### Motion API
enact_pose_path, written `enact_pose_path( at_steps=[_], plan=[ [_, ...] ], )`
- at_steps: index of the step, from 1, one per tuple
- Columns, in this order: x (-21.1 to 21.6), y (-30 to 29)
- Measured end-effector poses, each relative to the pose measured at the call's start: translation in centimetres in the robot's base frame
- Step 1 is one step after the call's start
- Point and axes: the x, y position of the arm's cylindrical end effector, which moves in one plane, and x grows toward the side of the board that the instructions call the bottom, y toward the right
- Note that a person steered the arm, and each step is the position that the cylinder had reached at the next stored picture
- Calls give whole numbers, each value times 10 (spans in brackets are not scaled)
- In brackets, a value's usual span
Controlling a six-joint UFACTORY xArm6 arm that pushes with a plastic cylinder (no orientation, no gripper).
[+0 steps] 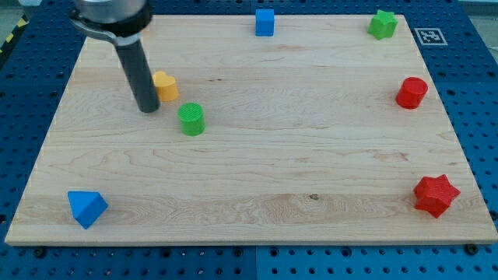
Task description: Move yellow heart towards yellow hexagon
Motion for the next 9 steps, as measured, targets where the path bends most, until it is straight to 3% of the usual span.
enact_pose_path(
  at_steps=[6,9],
  plan=[
    [-97,12],
    [-139,-15]
  ],
)
